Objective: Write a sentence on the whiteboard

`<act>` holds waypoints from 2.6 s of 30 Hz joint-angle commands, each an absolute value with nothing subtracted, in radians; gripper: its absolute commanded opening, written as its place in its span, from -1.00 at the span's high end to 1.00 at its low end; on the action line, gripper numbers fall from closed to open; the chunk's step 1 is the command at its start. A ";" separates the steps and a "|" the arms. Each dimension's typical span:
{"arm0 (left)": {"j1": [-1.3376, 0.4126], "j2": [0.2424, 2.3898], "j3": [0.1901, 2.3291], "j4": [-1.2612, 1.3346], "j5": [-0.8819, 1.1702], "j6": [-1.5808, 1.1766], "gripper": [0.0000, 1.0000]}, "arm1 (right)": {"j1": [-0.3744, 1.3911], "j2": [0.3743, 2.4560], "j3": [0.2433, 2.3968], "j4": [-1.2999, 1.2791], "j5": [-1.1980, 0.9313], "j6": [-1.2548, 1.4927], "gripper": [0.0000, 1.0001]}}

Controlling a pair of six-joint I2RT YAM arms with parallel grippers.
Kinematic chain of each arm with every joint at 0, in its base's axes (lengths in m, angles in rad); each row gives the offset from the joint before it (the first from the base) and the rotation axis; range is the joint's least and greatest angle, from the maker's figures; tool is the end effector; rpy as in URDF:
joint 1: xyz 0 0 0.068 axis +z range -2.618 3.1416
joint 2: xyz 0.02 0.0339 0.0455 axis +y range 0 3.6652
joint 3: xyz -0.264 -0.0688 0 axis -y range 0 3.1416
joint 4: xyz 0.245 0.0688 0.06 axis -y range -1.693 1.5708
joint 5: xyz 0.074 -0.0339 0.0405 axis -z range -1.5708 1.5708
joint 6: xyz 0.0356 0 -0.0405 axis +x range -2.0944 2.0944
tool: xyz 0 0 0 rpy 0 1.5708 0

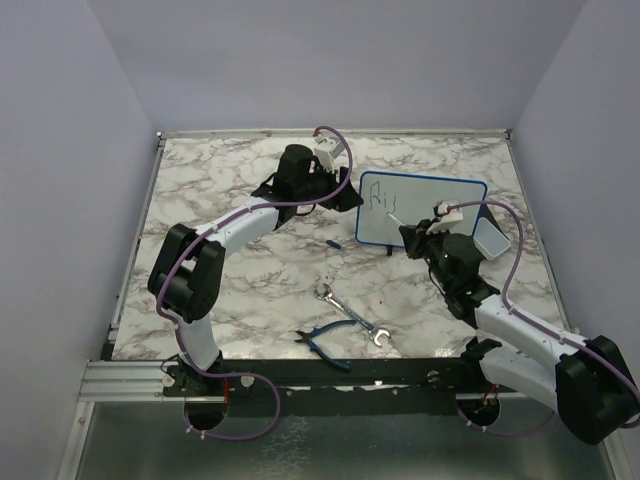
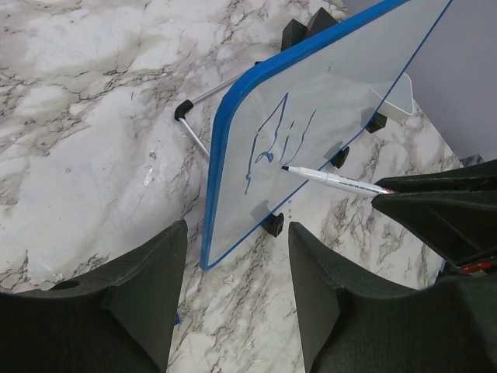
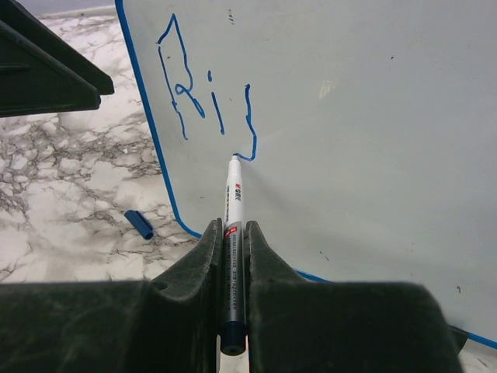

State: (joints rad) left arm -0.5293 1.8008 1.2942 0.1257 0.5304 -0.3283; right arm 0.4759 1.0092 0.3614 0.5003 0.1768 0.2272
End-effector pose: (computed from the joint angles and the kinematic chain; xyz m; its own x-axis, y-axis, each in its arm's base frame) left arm 0.3541 -0.2280 0.2652 -0.5749 0.0141 -0.8181 0.6925 0.5409 -0.4773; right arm 0.1974 0.0947 0.2209 -0.1940 0.1495 -0.9695 -0.2593 0.9454 0.1976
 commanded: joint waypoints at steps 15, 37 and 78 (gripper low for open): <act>-0.529 1.798 1.312 0.131 0.553 -0.321 -0.12 | 0.471 0.785 0.370 0.422 0.279 0.220 0.99; -0.529 1.795 1.308 0.131 0.552 -0.322 -0.12 | 0.470 0.866 0.380 0.466 0.313 0.212 0.99; -0.529 1.796 1.312 0.132 0.554 -0.319 -0.12 | 0.471 0.964 0.410 0.526 0.249 0.181 0.99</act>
State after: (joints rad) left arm -0.5293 1.8008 1.2942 0.1257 0.5316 -0.3283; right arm 0.4759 0.9512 0.3828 0.5079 0.2642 0.1997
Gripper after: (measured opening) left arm 0.561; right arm 0.105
